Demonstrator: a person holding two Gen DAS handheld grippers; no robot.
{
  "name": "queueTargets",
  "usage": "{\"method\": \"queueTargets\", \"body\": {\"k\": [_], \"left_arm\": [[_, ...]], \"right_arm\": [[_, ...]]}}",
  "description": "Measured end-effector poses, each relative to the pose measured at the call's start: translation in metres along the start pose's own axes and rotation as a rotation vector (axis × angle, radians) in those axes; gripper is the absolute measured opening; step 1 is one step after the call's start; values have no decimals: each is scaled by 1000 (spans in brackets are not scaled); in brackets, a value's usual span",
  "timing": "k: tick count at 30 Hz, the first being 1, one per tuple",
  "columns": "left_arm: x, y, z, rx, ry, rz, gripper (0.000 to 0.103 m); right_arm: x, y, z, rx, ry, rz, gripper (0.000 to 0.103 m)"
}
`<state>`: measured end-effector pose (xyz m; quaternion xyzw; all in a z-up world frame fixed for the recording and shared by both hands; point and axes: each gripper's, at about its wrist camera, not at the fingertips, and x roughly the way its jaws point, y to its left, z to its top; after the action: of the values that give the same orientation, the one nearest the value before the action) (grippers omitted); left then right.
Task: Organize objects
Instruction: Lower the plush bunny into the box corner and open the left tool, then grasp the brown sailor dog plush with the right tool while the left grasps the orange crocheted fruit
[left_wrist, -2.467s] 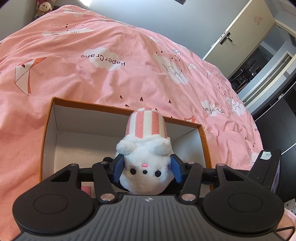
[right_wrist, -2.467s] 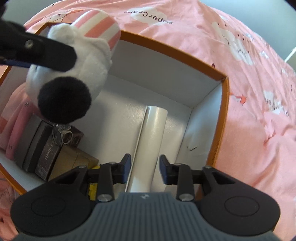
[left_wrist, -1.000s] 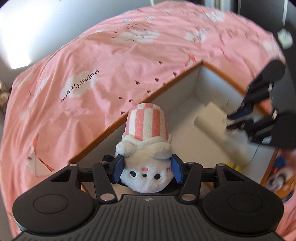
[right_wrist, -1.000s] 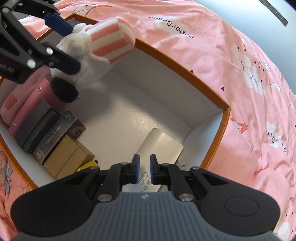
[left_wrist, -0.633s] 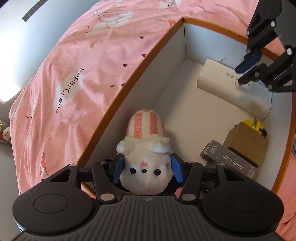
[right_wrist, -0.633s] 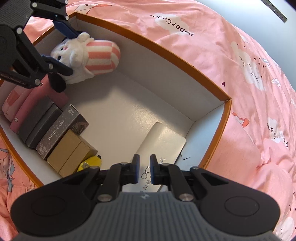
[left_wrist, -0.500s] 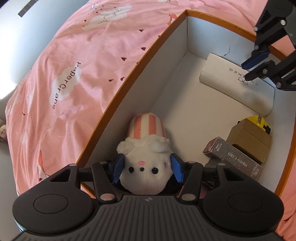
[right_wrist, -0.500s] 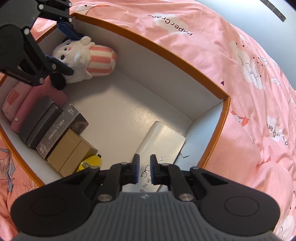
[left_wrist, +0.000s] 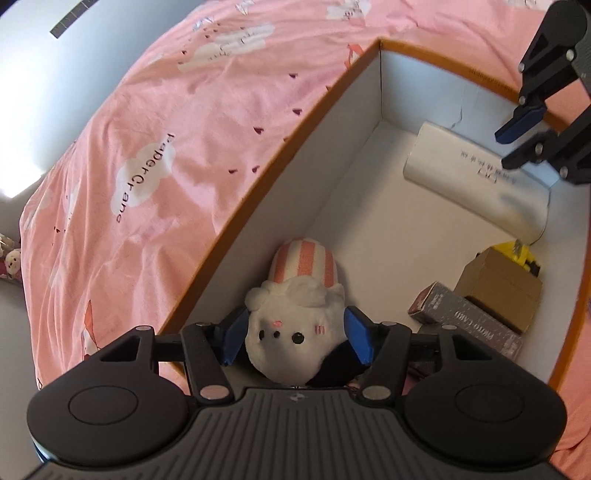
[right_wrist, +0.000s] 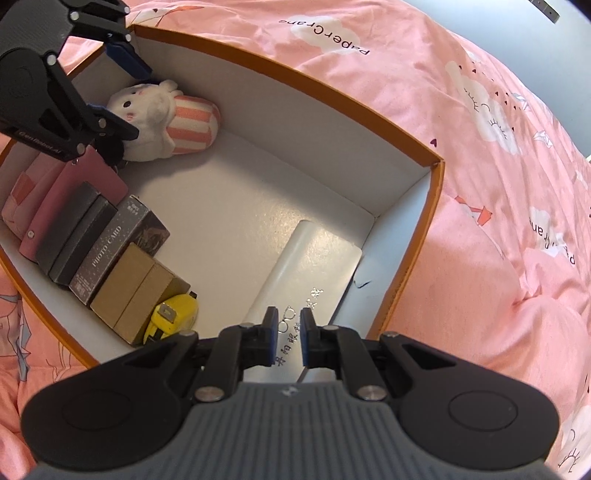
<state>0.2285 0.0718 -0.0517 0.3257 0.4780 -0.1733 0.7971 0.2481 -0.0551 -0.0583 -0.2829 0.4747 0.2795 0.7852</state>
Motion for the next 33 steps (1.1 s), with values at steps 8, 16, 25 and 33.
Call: {"method": "queueTargets", "body": {"k": [8, 16, 25, 33], "left_arm": [[-66, -4, -10, -174, -187, -36, 69], [-122, -42, -41, -433, -359, -180, 67], [-101, -109, -63, -474, -343, -191, 63], [-71, -152, -65, -423, -275, -155, 63]], "right_arm": [[-38, -2, -13, 92, -84, 22, 27], [-85, 6, -51, 302, -179, 67, 39], [-90, 23, -107, 553, -152, 75, 51], [-55, 30, -149, 763, -16, 116, 65]]}}
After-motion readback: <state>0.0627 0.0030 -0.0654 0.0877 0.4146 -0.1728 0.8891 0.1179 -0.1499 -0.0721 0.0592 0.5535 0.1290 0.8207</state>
